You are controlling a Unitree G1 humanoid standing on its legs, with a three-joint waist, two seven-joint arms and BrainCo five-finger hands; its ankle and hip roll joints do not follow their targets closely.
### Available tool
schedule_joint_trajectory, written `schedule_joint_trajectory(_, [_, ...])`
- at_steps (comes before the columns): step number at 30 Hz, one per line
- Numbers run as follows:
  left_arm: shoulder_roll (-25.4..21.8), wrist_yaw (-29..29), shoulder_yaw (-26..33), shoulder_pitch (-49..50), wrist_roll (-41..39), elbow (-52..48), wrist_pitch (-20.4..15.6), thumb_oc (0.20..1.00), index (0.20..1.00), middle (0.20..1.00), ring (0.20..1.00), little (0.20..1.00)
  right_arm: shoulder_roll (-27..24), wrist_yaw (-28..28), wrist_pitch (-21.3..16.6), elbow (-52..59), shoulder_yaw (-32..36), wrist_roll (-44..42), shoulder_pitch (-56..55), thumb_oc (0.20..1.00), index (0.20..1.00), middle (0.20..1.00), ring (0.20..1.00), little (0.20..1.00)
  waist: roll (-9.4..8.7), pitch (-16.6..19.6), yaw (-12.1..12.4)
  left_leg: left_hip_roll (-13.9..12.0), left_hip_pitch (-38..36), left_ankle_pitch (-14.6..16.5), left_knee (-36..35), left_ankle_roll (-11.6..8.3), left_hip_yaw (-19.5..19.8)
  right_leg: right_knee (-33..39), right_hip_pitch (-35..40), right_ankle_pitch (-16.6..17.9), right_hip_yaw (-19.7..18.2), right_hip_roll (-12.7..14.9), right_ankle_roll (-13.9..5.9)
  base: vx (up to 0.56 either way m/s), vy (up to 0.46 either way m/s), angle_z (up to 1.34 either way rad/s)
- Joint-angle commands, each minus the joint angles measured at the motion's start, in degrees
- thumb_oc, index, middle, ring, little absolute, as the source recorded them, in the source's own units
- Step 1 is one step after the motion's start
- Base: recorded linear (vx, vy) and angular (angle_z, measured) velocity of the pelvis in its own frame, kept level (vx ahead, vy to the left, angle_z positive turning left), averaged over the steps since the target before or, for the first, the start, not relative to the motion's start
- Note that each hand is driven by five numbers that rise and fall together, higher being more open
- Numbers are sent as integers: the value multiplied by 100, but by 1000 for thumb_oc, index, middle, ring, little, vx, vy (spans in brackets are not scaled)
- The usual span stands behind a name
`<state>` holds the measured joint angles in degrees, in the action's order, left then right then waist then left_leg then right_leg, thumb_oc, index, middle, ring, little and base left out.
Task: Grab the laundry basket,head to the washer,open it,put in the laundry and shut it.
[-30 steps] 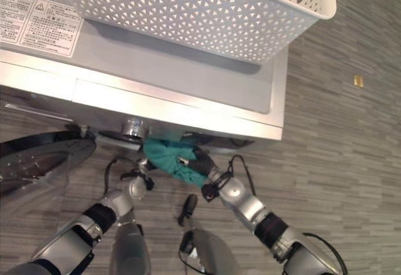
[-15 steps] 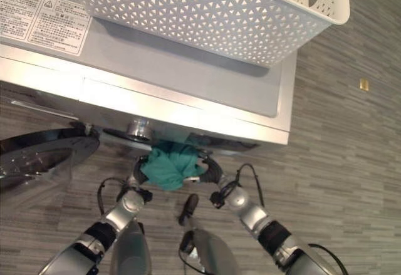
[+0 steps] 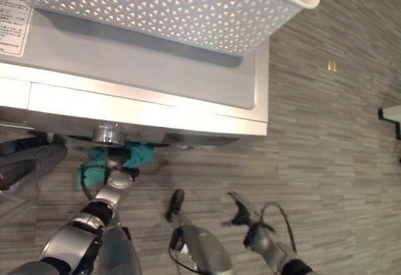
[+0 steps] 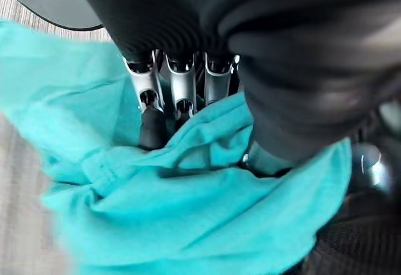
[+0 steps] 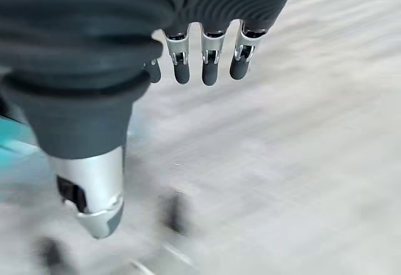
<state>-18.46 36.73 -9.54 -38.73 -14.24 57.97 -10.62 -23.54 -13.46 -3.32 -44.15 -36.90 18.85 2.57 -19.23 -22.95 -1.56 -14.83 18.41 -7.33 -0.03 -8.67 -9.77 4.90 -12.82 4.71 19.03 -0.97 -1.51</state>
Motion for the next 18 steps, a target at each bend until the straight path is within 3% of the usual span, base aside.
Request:
schedule_joint_trajectory(1, [-382, 79, -62, -451, -486, -366, -679, 200, 200, 200, 200, 200, -86, 21, -16, 325, 60, 101, 440, 1000, 1000, 1000, 1000, 1000, -237, -118, 87, -77, 654, -87, 296, 68, 340, -1240, -46, -956, 78, 494, -561, -23, -26, 19])
schedule_joint_trajectory(9, [-497, -93, -1, -1209, -1209, -1627, -1119, 200, 200, 200, 200, 200, -6, 110, 29, 91, 42, -66, 489, 1000, 1000, 1000, 1000, 1000, -351, -303, 71, -44, 1293, 83, 777, 96, 504, -1445, -485, -964, 146, 456, -532, -43, -43, 4])
schedule_joint_trajectory(12, [-103, -319, 396, -1647, -2404, -2340, -1722, 200, 200, 200, 200, 200, 155, 36, 44, 168, 61, -266, 609, 1000, 1000, 1000, 1000, 1000, -332, -356, -18, -9, 1728, 123, 917, 112, 614, -1677, -908, -1025, 208, 442, -513, -50, -28, 16])
schedule_joint_trajectory(13, [-105, -325, 398, -1648, -2409, -2335, -1723, 200, 200, 200, 200, 200, 153, 36, 44, 169, 61, -266, 609, 1000, 1000, 1000, 1000, 1000, -329, -350, -23, -9, 1737, 123, 920, 112, 617, -1680, -915, -1027, 210, 442, -513, -46, -31, 3])
schedule_joint_trajectory(18, [193, -777, 750, -2724, -3903, -2286, -2085, 200, 200, 200, 200, 200, 131, -22, 5, 467, 87, -514, 627, 1000, 1000, 1000, 1000, 1000, -288, -370, -252, 53, 2231, 116, 1002, 121, 765, -2077, -1525, -1169, 216, 460, -464, -34, -20, 0])
